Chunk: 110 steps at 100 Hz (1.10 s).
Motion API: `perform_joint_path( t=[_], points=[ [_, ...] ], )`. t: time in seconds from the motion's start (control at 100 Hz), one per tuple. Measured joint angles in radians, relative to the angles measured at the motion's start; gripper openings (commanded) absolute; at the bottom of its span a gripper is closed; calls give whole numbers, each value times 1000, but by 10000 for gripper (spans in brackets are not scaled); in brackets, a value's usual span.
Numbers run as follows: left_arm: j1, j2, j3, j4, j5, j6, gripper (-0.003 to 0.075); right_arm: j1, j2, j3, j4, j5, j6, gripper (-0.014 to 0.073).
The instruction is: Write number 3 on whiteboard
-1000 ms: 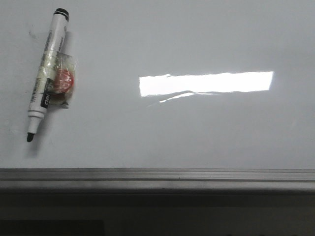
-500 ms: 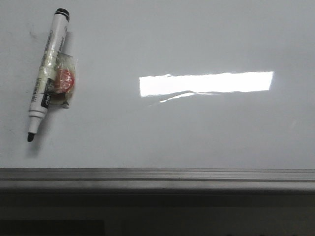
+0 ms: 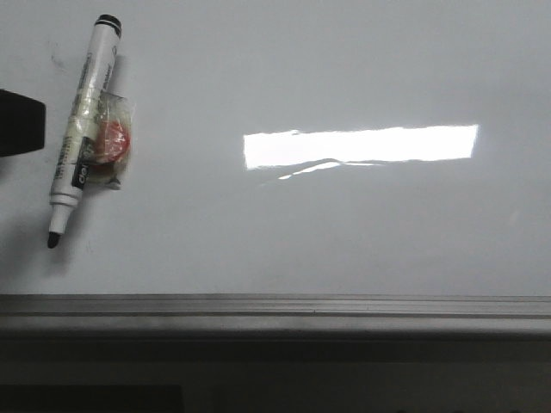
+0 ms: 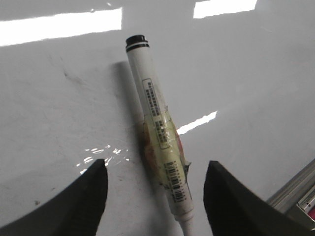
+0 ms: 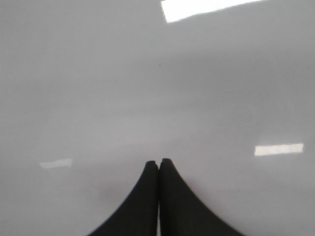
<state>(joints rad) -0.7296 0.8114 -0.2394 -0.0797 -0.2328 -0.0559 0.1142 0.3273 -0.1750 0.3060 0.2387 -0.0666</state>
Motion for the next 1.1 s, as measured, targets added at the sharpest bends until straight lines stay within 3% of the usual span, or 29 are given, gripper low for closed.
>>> perform_joint_path(
  t=[0.41,0.48,0.53,0.61,0.72,0.88,1.1],
  points=[
    [-80,181,0,-83,-121,-10,366,0,0,0,0,-2,0,-66],
    [-80,201,-4,-109,-144,-10,271,0,0,0,0,-3,0,-66],
    [-82,217,-4,-123,-157,-10,131,0,0,0,0,-3,0,-66],
    [-82,232,-5,-134,-162,-10,-20,0,0,0,0,-3,0,-66],
    [-83,239,-5,-132,-166,-10,-20,23,0,0,0,1,0,-66],
    [-84,239,-5,-108,-166,-10,-20,165,20,-26,0,13,-7,-64],
    [-88,235,-3,121,-166,-10,-20,392,154,-123,0,20,-110,-62]
  ],
)
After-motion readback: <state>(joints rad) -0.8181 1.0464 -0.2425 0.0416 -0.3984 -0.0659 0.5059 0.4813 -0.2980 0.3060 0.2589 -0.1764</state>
